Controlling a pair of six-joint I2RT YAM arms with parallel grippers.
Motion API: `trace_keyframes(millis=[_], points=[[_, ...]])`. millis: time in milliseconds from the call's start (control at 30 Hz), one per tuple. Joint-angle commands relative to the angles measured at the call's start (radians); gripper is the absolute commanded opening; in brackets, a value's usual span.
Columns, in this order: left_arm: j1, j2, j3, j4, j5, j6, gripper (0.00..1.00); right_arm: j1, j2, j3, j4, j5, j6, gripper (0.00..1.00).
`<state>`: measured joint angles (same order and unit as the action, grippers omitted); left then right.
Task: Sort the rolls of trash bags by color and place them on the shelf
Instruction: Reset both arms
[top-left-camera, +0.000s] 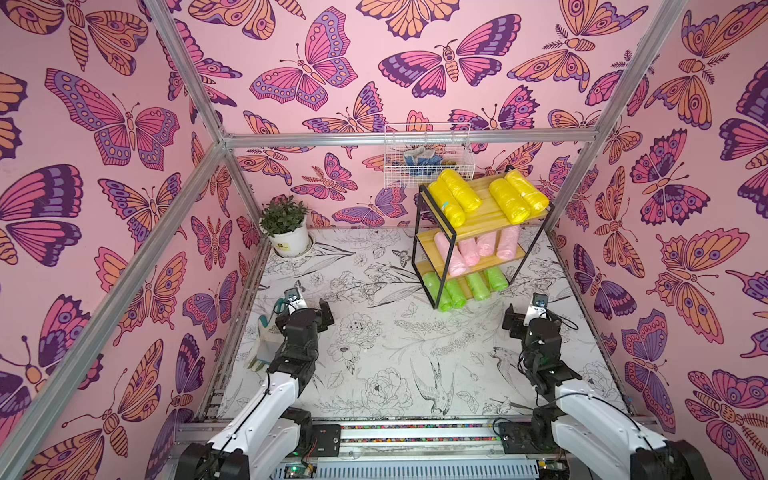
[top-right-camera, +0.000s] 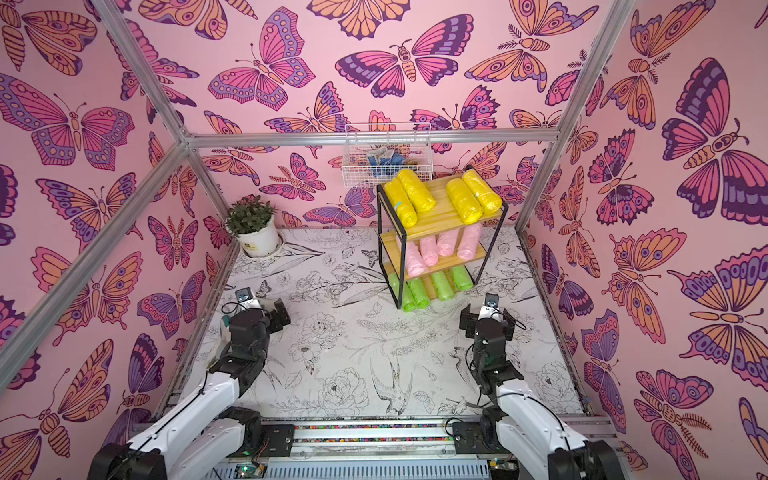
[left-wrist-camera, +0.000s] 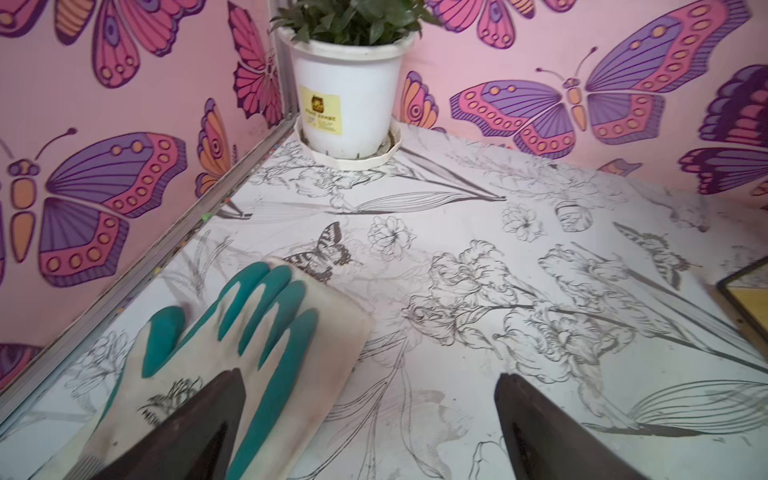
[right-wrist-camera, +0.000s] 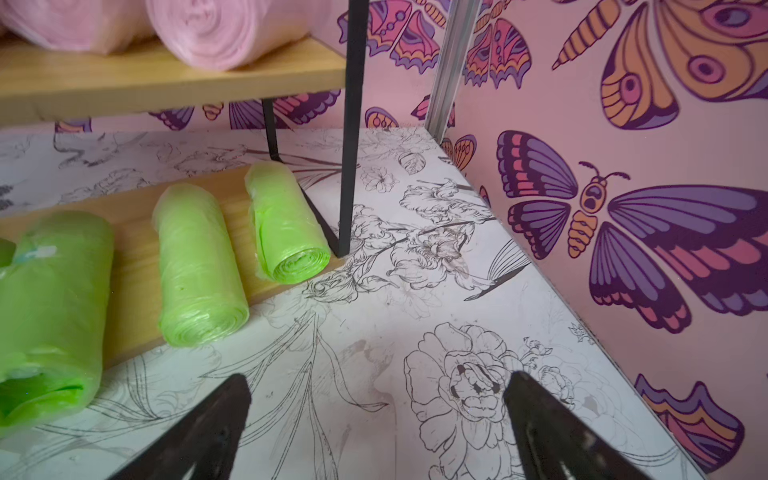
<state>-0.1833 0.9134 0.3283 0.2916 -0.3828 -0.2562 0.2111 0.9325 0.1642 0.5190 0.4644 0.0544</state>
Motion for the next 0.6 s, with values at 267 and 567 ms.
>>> trace_keyframes(millis=[267,567], points=[[0.016,-0.064,-0.093,0.108,-0.049,0.128,1.0,-0.047,0.559,0.166,0.478,-0.066,-0.09,0.99],[0.058,0.203,-0.119,0.391,-0.027,0.143,1.0,-0.172,0.603,0.193,0.433,-0.314,-0.018,0.99]])
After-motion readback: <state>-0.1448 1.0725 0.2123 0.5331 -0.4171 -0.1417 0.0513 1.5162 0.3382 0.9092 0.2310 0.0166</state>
